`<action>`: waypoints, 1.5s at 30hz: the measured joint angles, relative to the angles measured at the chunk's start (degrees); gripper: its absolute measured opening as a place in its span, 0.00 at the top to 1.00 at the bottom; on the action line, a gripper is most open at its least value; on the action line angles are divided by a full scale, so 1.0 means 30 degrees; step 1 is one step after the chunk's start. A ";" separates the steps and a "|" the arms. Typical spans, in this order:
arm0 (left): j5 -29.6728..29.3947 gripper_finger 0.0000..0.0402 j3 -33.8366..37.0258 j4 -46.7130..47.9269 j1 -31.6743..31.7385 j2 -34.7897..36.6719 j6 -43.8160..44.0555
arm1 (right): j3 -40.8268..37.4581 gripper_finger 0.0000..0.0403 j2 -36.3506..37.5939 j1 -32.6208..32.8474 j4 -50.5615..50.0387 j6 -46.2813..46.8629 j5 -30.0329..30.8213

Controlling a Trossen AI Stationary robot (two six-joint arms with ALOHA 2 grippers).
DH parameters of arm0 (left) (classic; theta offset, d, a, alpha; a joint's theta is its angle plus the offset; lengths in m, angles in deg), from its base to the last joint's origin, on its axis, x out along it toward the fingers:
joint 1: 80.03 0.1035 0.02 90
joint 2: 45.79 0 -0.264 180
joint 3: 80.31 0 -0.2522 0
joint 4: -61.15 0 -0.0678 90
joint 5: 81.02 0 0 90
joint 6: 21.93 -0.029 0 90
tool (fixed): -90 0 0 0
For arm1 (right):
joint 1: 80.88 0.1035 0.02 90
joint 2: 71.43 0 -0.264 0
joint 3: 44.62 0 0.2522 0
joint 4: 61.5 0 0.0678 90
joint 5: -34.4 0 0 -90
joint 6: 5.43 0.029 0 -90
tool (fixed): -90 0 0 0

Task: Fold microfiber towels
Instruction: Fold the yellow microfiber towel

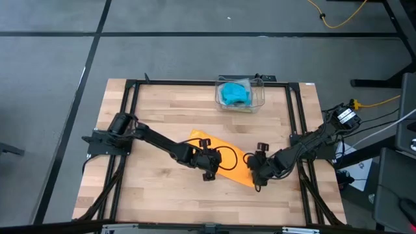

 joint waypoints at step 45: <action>0.1800 0.69 -0.1553 -0.3266 -0.0617 -0.0308 -0.2598 | 0.2393 0.53 -0.1027 0.1174 -0.9057 -0.0068 -0.2905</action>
